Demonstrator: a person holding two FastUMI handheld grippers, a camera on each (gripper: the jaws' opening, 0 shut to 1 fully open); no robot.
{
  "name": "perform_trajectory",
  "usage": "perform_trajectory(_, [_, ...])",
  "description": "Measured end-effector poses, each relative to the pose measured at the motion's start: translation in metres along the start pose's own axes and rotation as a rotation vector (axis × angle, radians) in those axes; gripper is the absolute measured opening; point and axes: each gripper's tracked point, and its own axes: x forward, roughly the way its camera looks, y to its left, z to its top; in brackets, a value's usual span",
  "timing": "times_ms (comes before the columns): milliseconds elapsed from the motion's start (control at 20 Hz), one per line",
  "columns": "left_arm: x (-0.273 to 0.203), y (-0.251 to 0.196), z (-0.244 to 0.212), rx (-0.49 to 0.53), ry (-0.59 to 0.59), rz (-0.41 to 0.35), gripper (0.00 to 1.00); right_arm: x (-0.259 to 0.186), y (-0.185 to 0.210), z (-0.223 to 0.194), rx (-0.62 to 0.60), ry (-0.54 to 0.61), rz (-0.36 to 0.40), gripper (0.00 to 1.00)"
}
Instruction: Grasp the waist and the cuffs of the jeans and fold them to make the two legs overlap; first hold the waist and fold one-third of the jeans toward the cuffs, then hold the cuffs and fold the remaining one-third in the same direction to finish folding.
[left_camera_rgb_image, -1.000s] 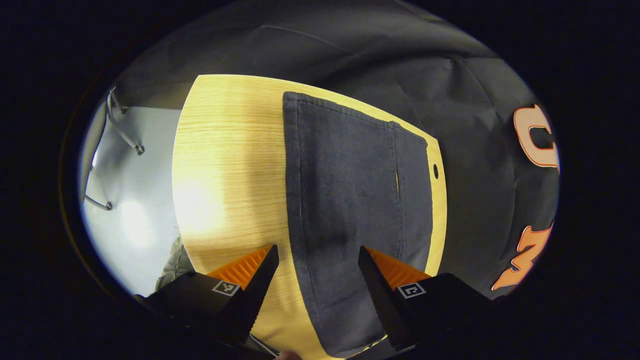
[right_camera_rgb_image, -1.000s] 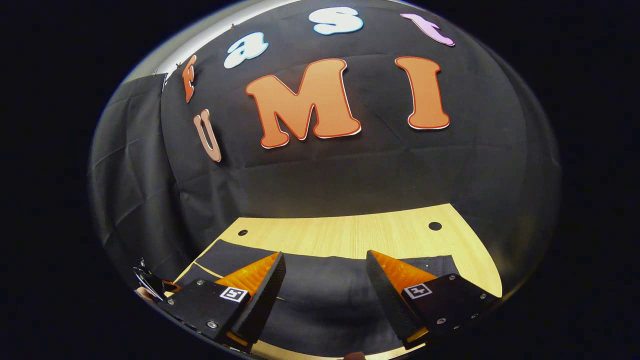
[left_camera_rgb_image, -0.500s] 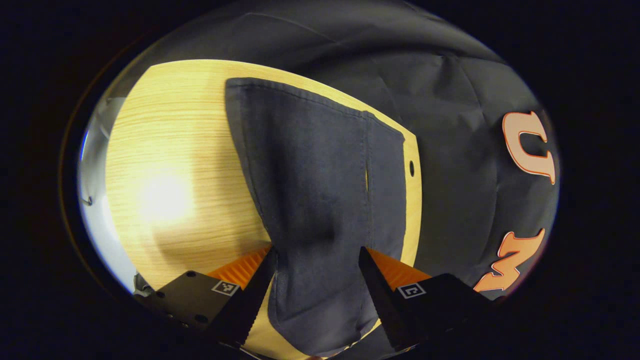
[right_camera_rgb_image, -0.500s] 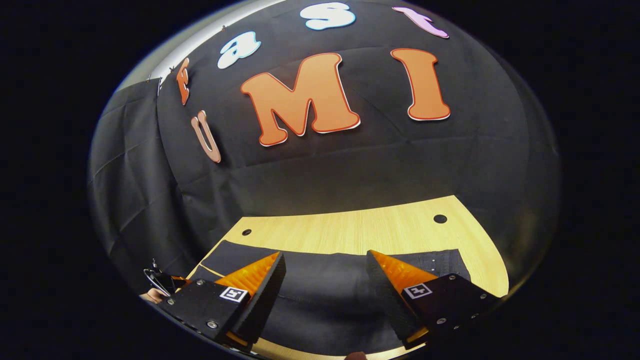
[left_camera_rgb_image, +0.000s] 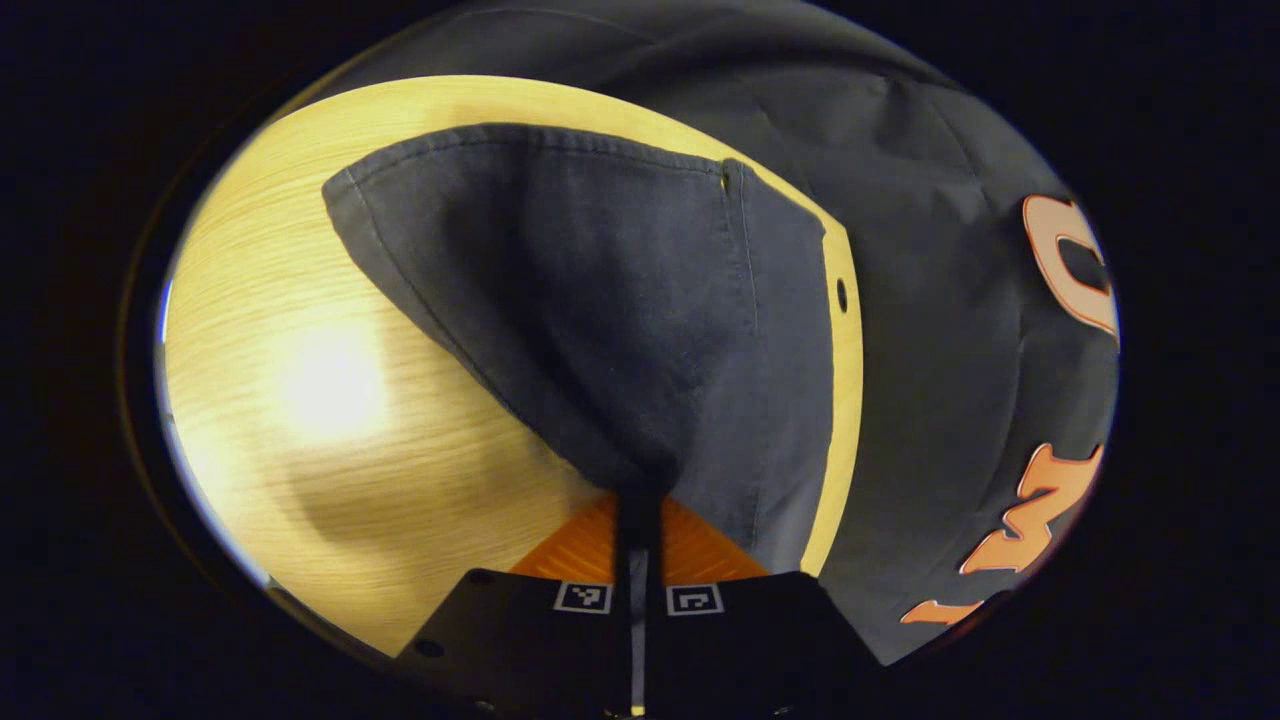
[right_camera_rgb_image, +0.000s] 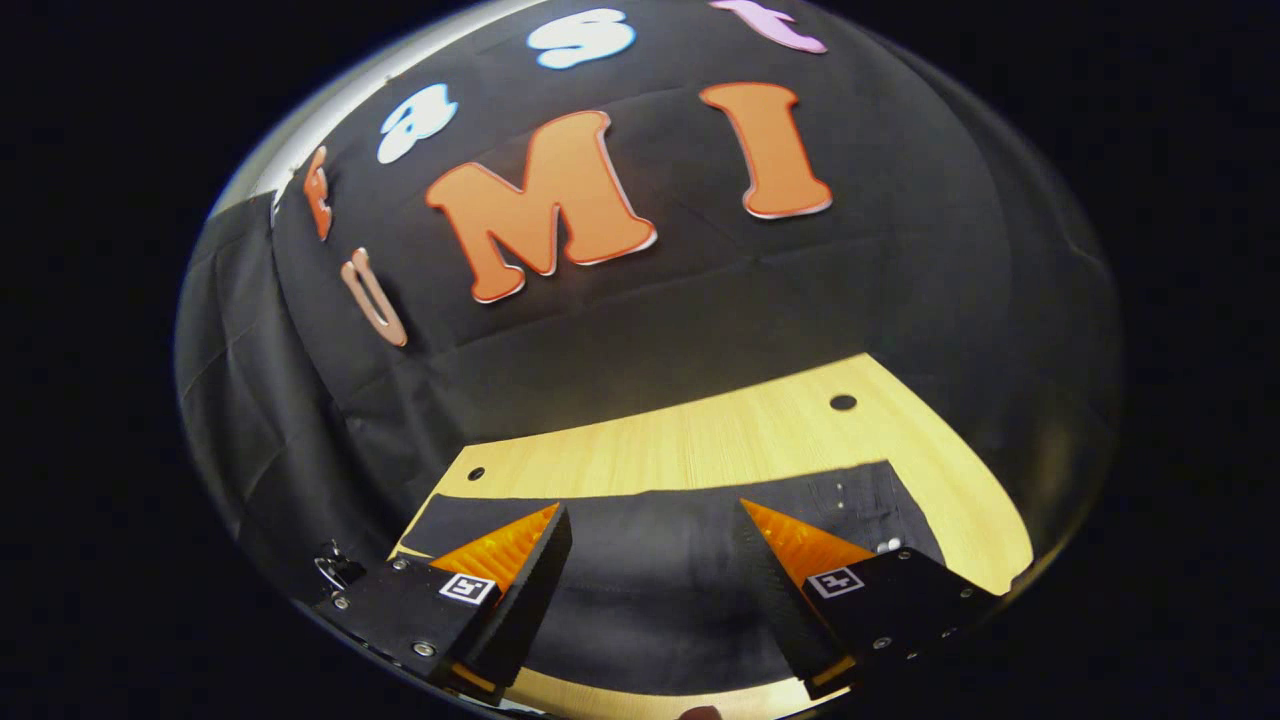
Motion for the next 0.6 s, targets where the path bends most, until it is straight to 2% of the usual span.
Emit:
perform_trajectory(50, [-0.005,-0.002,0.0,0.025,-0.006,-0.011,0.05,-0.005,-0.009,-0.007,0.078,0.015,0.002,1.0])
perform_trajectory(250, [-0.011,-0.013,-0.001,0.073,0.012,-0.03,0.05,-0.024,-0.064,-0.041,0.473,0.079,-0.029,0.97])
perform_trajectory(350, [-0.015,-0.017,-0.002,0.077,0.025,-0.037,0.05,-0.03,-0.106,-0.076,0.625,0.115,-0.111,0.98])
perform_trajectory(450, [-0.014,-0.018,-0.003,0.082,0.038,-0.035,0.05,-0.036,-0.14,-0.115,0.717,0.158,-0.205,0.98])
perform_trajectory(600, [-0.019,-0.02,0.0,0.084,0.053,-0.039,0.05,-0.039,-0.167,-0.169,0.747,0.248,-0.307,0.98])
